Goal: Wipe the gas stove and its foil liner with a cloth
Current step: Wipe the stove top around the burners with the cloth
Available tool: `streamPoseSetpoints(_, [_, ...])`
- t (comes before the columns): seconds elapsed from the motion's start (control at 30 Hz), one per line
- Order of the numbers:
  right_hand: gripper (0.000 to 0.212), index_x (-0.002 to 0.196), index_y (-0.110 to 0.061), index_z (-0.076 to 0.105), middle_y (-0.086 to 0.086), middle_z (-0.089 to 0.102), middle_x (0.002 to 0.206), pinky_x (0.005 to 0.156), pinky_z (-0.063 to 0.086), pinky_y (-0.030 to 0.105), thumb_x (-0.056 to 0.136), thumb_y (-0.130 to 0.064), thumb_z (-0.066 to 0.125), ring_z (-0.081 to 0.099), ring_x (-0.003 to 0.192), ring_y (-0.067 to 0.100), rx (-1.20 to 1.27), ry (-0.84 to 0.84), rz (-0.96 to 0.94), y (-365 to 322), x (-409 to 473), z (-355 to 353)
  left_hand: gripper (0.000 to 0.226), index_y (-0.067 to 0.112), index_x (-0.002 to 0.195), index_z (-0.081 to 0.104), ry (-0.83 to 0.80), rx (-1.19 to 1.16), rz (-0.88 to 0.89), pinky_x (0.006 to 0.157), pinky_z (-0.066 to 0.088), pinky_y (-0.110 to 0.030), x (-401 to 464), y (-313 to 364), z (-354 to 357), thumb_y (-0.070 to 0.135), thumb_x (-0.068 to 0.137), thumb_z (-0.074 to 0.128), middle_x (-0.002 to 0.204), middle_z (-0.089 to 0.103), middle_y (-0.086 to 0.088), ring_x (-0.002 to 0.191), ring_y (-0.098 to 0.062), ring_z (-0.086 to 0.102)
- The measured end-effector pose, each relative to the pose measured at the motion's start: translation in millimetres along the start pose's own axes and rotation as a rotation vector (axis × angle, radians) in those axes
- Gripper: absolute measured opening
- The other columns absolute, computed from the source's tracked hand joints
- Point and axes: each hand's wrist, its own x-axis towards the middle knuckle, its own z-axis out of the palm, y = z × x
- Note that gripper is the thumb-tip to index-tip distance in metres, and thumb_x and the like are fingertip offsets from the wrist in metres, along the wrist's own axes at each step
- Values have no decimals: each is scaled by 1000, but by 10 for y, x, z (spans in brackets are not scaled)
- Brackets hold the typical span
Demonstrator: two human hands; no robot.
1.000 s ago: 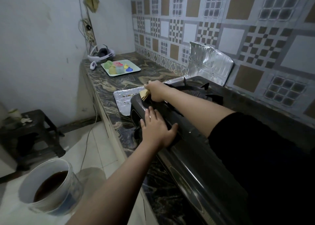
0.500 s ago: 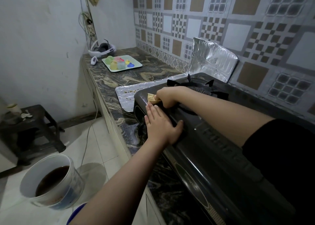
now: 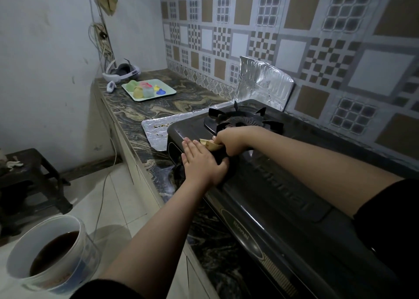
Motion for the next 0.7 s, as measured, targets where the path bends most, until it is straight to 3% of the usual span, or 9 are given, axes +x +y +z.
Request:
streamPoseSetpoints(0.1, [59,133,-22,52,-7,54,118,90,50,36,79,0,44,57,103,26,76,-33,-3,138,-201,90,103,-9,148,-7,-8,11,5,117,-6,-46,0,1,-6,58,89,44,155,-17,-28,145,-35,-20])
streamPoseSetpoints(0.23, [68,139,-28,46,-1,53,132,80,46,27,79,4,41,56,106,23,128,-37,28,295,-452,229,103,-9,148,-7,-17,29,-1,117,-5,-46,11,-14,-1,59,90,43,155,-17,-28,145,-35,-19])
streamPoseSetpoints(0.33, [84,146,-37,32,-14,27,154,102,43,31,76,9,38,46,128,19,138,-73,35,398,-643,323,104,-9,148,-6,-11,30,-6,117,-5,-46,7,-10,4,63,89,41,156,-17,-27,145,-34,-19])
streamPoseSetpoints(0.43, [88,146,-39,28,-15,18,157,113,32,28,74,10,37,36,137,16,131,-88,28,460,-819,419,104,-9,149,-5,-8,32,-10,117,-4,-45,11,-2,10,63,89,42,156,-17,-27,146,-34,-18])
streamPoseSetpoints(0.53, [87,148,-38,25,-11,17,158,107,28,22,77,11,36,34,138,16,121,-86,20,453,-1000,461,103,-9,149,-5,-8,43,-13,117,-3,-46,20,-6,21,62,90,42,156,-17,-27,146,-34,-18])
streamPoseSetpoints(0.7, [90,148,-37,24,-15,12,158,115,28,33,74,13,34,31,141,16,127,-104,12,465,-1233,552,103,-9,149,-3,3,43,-15,117,-3,-46,30,-12,26,61,90,43,156,-16,-27,146,-34,-17])
